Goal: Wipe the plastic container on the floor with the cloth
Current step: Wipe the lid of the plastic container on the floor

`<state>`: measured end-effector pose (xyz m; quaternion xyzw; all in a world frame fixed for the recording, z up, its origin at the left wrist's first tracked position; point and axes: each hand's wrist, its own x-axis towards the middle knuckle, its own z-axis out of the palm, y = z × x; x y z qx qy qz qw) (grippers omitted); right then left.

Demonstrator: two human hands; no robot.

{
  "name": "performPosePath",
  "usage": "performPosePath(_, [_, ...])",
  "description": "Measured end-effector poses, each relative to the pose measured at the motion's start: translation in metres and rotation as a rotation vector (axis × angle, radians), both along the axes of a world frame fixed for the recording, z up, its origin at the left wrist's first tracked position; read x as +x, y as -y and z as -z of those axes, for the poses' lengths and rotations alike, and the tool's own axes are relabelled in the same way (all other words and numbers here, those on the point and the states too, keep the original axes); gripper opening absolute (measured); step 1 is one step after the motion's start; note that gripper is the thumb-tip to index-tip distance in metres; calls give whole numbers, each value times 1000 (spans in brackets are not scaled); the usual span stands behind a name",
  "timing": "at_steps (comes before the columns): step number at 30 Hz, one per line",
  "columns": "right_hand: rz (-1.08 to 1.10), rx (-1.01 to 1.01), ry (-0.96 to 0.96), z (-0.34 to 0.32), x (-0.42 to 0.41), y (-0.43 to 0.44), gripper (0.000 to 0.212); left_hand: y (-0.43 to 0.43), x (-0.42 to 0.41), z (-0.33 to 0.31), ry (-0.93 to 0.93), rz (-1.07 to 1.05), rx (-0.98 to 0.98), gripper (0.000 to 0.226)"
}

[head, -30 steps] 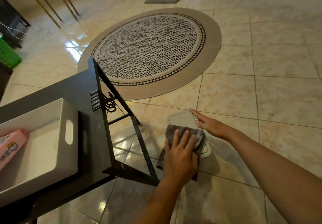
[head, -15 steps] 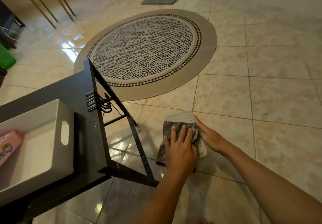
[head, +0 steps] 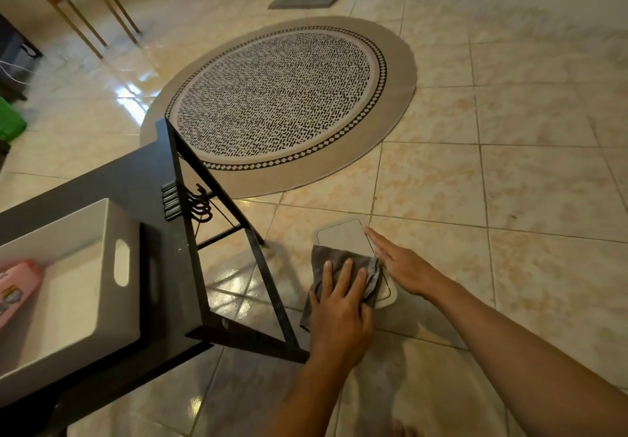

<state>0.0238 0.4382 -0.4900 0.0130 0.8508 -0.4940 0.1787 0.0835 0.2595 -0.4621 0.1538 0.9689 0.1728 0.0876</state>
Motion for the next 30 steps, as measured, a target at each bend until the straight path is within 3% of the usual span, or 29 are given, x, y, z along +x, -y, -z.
performPosePath(9, [-72,187,-14,7,-5,-2,47,12,8,7,-47,163,40,58])
performPosePath(16, [-76,219,-11,6,-4,2,47,2,16,0,-130,243,79,66])
performPosePath(21, [-93,246,14,-2,-2,2,48,9,1,-4,-134,91,48,55])
performPosePath(26, [-88,240,-1,1,-2,2,46,-3,0,-12,-132,304,73,54])
performPosePath(30, [-104,266,15,-2,-4,0,46,-4,-28,-10,-105,214,47,46])
